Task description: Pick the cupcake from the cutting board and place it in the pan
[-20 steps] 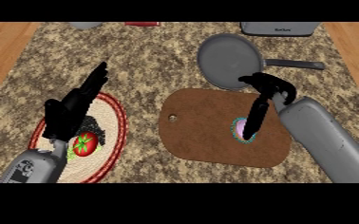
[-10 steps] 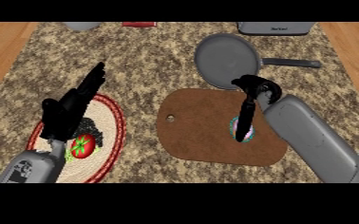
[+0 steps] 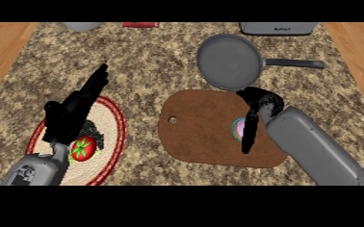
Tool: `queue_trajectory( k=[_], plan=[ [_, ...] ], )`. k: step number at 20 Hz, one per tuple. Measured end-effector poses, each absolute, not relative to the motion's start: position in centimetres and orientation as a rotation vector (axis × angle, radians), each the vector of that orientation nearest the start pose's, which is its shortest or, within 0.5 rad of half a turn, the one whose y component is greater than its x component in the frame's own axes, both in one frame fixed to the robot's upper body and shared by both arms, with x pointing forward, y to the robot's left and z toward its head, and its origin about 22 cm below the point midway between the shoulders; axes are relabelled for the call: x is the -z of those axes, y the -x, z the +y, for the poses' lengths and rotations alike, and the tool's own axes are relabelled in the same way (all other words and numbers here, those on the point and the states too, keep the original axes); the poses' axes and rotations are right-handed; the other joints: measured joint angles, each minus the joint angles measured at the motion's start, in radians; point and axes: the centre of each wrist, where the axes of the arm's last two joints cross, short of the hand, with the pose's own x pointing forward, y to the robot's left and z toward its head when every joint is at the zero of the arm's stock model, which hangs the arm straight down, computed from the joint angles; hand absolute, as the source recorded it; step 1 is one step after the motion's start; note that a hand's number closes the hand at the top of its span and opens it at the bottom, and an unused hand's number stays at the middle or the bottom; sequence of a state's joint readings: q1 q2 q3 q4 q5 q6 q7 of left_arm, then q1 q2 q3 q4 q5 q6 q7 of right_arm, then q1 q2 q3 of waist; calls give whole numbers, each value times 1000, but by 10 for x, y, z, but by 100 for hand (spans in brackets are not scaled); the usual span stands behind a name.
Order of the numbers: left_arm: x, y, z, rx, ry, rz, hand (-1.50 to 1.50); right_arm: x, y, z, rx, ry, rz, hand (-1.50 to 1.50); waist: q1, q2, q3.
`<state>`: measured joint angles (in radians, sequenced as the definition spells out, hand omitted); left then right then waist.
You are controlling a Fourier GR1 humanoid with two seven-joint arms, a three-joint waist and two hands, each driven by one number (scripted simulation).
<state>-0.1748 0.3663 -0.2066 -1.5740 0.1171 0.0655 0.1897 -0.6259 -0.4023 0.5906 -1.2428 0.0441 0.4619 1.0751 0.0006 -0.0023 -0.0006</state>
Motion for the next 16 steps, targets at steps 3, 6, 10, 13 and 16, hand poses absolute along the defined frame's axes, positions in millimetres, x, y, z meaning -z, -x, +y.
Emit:
queue_trajectory(
  k=[3,6,10,13,16],
  plan=[
    [-57,-276,251,349,-89,-1496,0,-56,-338,-162,-1212,497,-429,-150,1,1,0],
    [-58,-274,252,351,-93,-1499,0,-54,-334,-160,-1205,498,-439,-150,1,1,0],
    [-53,-276,254,344,-92,-1503,0,-45,-337,-159,-1228,472,-434,150,1,0,-2],
    [-49,-271,251,345,-93,-1500,0,-42,-336,-163,-1266,444,-437,150,2,-2,-3],
    [-56,-277,251,341,-93,-1499,0,-36,-327,-160,-1288,431,-437,150,-1,-5,-4]
  ],
)
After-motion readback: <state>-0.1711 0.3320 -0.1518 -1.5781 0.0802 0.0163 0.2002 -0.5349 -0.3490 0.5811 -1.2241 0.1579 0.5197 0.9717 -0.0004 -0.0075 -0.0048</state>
